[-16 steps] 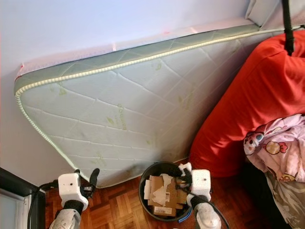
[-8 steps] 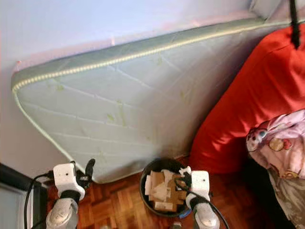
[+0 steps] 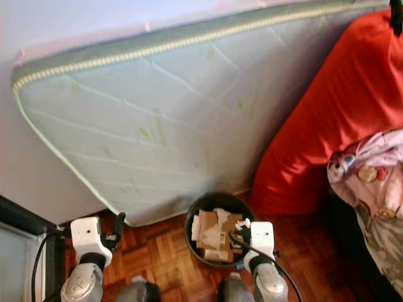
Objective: Clean up the room
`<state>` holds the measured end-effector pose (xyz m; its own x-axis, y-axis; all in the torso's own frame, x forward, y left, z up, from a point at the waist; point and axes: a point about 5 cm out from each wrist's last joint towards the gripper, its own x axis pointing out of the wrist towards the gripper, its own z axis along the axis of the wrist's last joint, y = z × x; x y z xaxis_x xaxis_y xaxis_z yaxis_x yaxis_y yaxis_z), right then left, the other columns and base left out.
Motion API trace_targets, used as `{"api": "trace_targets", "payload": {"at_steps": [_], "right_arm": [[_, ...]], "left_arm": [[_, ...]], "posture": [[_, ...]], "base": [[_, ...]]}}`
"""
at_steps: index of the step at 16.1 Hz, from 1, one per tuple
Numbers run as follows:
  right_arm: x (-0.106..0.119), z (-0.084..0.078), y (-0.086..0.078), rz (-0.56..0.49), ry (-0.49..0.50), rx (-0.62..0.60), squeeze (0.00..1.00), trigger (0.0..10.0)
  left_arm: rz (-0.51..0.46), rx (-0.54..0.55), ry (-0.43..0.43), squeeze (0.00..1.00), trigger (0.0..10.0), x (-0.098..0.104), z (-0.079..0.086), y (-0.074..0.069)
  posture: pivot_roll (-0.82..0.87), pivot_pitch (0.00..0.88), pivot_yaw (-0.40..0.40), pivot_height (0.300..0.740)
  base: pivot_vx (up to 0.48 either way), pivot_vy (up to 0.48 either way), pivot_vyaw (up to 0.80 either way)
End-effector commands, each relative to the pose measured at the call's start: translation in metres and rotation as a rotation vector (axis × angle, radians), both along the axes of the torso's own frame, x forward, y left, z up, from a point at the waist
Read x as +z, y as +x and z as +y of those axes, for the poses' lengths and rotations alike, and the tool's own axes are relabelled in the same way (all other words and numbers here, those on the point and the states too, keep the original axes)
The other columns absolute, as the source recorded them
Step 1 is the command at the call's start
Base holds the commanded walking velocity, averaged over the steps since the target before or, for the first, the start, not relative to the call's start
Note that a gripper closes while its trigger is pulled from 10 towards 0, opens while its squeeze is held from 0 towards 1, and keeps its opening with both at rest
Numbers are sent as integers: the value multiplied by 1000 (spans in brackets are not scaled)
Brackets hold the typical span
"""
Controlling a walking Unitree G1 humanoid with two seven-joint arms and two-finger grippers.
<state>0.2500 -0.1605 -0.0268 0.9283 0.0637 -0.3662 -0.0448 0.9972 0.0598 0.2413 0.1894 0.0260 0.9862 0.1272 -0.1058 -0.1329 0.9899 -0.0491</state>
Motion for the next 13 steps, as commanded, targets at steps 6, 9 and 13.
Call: {"api": "trace_targets", "payload": {"at_steps": [6, 9, 13], "right_arm": [[2, 7, 5, 10, 19, 29, 0, 10000], [7, 11, 12, -8, 21, 43, 0, 10000], [9, 15, 17, -1, 10, 54, 0, 10000]], "left_arm": [[16, 19, -9, 0, 10000, -1, 2, 0], [18, 18, -16, 0, 10000, -1, 2, 0], [21, 17, -20, 0, 10000, 0, 1, 2]], "posture": [[-26, 232, 6, 651], [-24, 232, 6, 651], [-22, 231, 11, 646]], "base": [[0, 0, 0], [0, 0, 0], [0, 0, 0]]}}
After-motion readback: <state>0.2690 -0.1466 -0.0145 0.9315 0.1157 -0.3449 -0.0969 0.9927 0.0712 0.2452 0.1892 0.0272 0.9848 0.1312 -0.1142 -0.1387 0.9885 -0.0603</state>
